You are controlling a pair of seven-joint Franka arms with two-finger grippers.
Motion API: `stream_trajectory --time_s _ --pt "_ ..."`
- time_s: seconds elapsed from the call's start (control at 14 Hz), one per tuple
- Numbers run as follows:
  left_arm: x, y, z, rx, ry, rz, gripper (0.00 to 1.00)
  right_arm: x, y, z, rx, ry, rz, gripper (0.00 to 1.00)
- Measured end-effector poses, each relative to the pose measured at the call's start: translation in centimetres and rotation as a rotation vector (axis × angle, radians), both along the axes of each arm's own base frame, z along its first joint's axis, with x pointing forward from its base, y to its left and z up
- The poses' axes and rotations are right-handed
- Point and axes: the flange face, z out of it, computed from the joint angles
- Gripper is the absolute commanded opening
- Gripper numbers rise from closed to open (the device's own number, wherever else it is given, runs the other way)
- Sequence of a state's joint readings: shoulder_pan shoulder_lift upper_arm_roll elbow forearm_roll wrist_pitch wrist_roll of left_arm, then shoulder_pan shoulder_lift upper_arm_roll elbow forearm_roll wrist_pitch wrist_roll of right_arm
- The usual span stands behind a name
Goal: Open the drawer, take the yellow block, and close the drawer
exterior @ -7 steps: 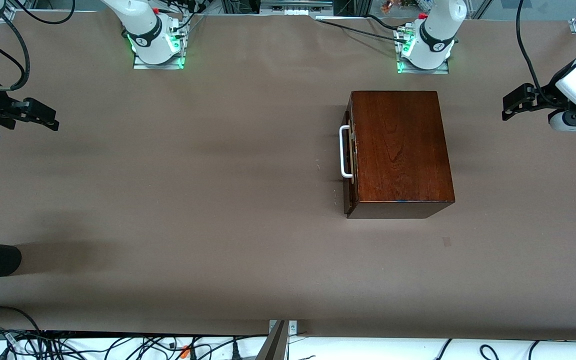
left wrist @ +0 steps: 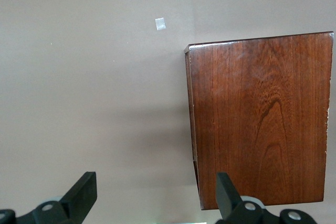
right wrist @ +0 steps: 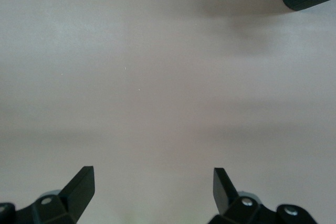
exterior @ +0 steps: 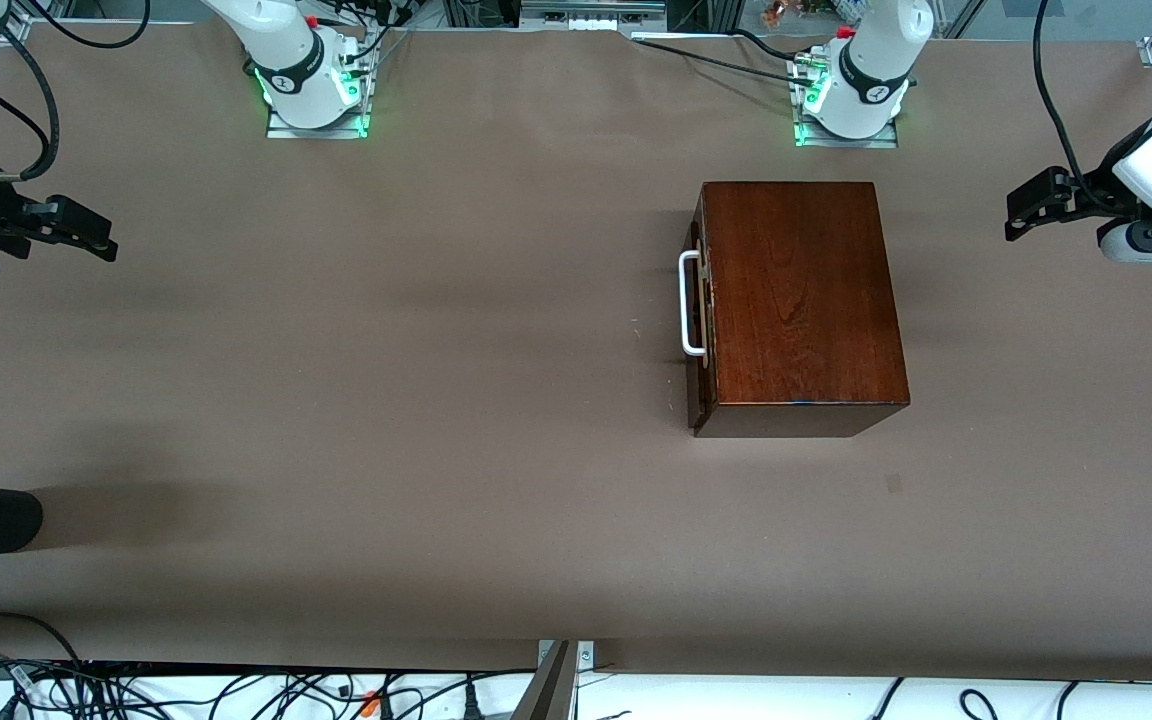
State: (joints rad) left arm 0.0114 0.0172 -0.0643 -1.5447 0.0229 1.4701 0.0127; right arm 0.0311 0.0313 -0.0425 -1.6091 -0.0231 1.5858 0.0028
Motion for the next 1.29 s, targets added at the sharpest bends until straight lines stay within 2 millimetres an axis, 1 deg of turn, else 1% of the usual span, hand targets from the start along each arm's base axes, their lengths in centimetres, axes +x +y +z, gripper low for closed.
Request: stream_trajectory --time_s 1.29 --pt "-0.26 0.02 -0.22 0.001 0.025 0.000 1.00 0.01 0.00 0.16 0.000 -0.003 0.000 1.00"
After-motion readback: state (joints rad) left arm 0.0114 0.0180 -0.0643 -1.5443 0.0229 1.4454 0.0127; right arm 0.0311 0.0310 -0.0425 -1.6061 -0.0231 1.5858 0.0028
